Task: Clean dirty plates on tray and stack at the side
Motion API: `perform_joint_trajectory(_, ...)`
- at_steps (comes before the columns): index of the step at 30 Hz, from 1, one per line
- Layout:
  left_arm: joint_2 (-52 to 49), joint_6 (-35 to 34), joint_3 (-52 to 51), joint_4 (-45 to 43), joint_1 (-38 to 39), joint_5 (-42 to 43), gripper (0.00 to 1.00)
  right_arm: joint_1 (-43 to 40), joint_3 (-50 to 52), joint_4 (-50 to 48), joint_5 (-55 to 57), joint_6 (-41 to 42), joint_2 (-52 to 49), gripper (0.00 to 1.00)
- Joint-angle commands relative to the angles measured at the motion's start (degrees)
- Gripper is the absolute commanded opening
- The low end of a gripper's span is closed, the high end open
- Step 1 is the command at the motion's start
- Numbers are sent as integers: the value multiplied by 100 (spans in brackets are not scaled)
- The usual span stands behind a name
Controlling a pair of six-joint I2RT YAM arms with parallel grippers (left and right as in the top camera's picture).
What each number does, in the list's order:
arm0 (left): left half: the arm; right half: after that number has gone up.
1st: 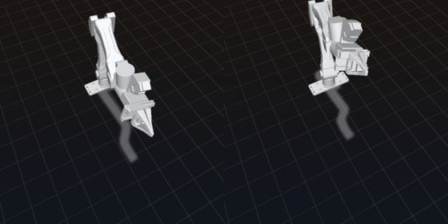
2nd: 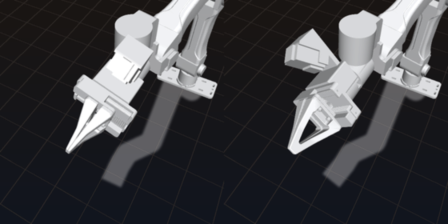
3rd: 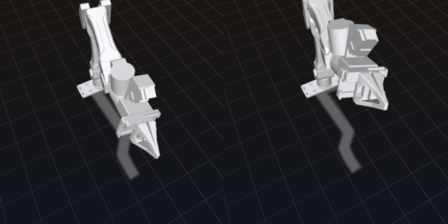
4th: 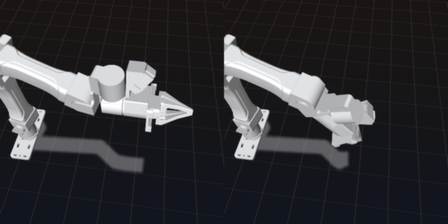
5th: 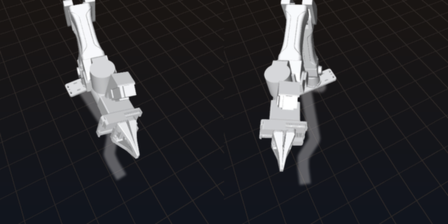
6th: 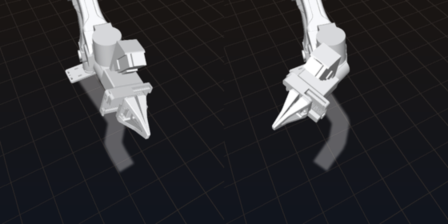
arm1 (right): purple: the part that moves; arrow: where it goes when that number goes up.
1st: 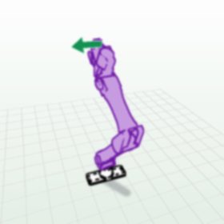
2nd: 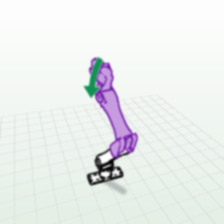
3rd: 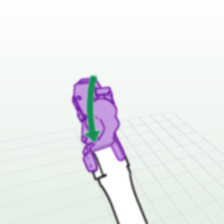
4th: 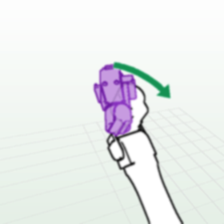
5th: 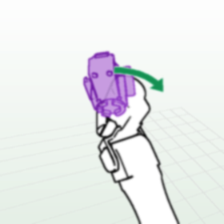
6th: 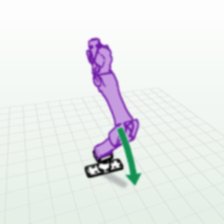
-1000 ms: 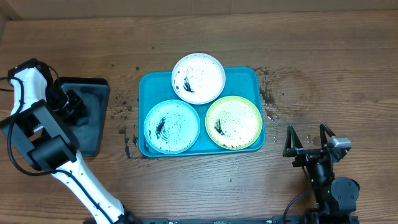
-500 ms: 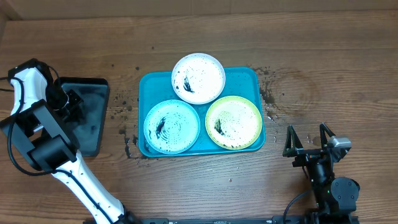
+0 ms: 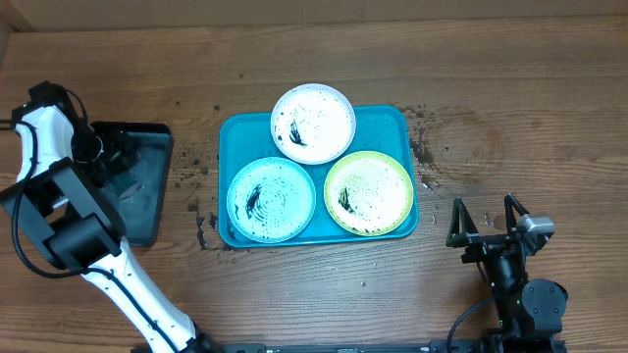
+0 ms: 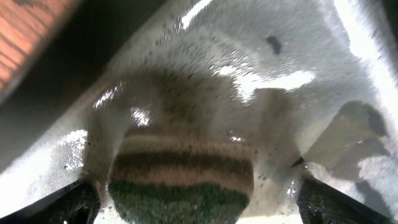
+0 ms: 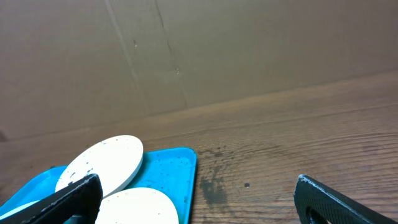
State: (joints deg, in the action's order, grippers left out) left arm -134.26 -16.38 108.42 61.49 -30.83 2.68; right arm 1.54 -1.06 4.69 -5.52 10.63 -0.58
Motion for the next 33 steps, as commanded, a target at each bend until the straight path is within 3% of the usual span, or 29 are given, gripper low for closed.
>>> perform_joint_trajectory(1, -118, 55, -37, -160, 11, 118, 91, 37, 61, -28, 57, -20, 42, 100)
perform_joint_trajectory(9, -118, 55, -37, -181, 11, 118, 4, 37, 61, -28, 57, -20, 42, 100)
perform_joint_trajectory(12, -118, 55, -37, -72, 11, 118, 4, 37, 61, -28, 57, -20, 42, 100)
perform_joint_trajectory(13, -118, 55, -37, 0, 11, 122, 8, 37, 61, -26, 57, -20, 42, 100)
perform_joint_trajectory(14, -118, 55, -37, 70, 11, 122, 25, 37, 61, -26, 57, -20, 42, 100)
perform_joint_trajectory(15, -118, 52, -37, 151, 11, 127, 55, 37, 61, -28, 57, -20, 42, 100)
perform_joint_trajectory(16, -118, 55, -37, 221, 11, 142, 93, 37, 61, -28, 57, -20, 42, 100)
perform_joint_trajectory(17, -118, 55, -37, 308, 11, 142, 100, 37, 61, -28, 57, -20, 42, 100)
perform_joint_trajectory(22, -118, 55, -37, 896, 11, 142, 100, 37, 61, -28, 57, -20, 42, 100)
perform_joint_trajectory(26, -118, 55, -37, 1198, 11, 142, 63, 37, 61, -28, 57, -20, 42, 100)
perform_joint_trajectory(31, -118, 74, -37, 1300, 11, 138, 4, 37, 61, -26, 57, -20, 42, 100)
perform_joint_trajectory(33, -118, 72, -37, 1325, 11, 138, 4, 37, 61, -26, 57, -20, 42, 100)
